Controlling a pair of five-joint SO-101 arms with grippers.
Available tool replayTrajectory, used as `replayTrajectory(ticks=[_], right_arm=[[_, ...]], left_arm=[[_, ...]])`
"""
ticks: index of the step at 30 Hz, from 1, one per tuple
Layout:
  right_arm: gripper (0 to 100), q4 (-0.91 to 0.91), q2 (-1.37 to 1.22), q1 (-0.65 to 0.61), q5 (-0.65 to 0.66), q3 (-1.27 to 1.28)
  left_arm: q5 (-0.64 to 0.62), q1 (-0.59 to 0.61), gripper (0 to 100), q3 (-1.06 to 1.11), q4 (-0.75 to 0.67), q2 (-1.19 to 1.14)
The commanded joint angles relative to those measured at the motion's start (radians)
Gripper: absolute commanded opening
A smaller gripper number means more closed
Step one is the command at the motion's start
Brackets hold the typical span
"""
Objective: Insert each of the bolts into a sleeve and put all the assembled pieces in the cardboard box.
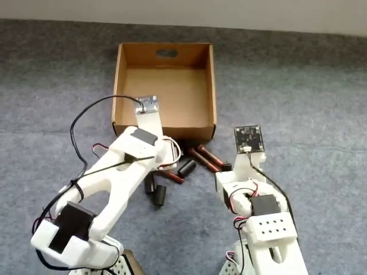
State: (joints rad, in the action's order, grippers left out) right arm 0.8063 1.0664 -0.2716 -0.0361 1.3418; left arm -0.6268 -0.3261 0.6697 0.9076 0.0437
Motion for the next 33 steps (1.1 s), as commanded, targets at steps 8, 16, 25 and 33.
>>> replayTrajectory(ticks=[8, 16, 25, 33], right_arm=[[0.5, -0.015, 0.019, 0.012, -0.005, -0.005], [0.5, -0.015, 0.019, 0.012, -0.005, -0.005], [0.5, -0.012, 0.019, 0.012, -0.005, -0.005], [0.5, -0.012, 0.019, 0.010, -0.005, -0.005]], left_arm=[[-0.003, -0.002, 18, -0.007, 0.126, 0.008], [-0.005, -0.001, 18, 0.012, 0.152, 0.093], [-0.012, -0.002, 22, -0.087, 0.094, -0.170], [-0.005, -0.007, 22, -0.232, 0.241, -0.237]])
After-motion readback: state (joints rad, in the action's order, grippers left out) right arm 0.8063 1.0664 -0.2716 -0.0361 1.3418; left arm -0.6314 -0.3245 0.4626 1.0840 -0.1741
